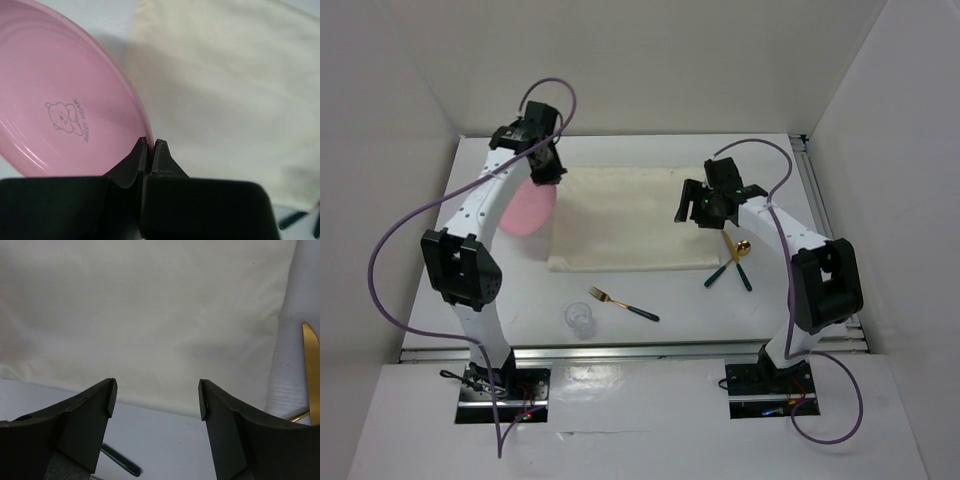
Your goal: Set the dinner table for one person
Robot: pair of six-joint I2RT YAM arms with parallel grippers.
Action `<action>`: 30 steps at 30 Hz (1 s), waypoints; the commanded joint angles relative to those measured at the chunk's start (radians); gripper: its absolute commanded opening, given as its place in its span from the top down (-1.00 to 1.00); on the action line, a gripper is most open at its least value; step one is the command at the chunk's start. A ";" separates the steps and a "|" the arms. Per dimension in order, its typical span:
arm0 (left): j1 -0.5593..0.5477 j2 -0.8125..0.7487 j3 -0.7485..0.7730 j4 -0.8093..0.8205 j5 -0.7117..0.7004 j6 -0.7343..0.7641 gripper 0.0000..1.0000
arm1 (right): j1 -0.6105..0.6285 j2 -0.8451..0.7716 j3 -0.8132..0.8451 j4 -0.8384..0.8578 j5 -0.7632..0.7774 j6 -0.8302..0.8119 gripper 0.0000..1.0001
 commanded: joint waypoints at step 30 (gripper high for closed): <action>-0.379 0.582 0.555 0.104 0.157 -0.053 1.00 | -0.083 -0.463 -0.373 -0.188 0.228 0.266 -0.61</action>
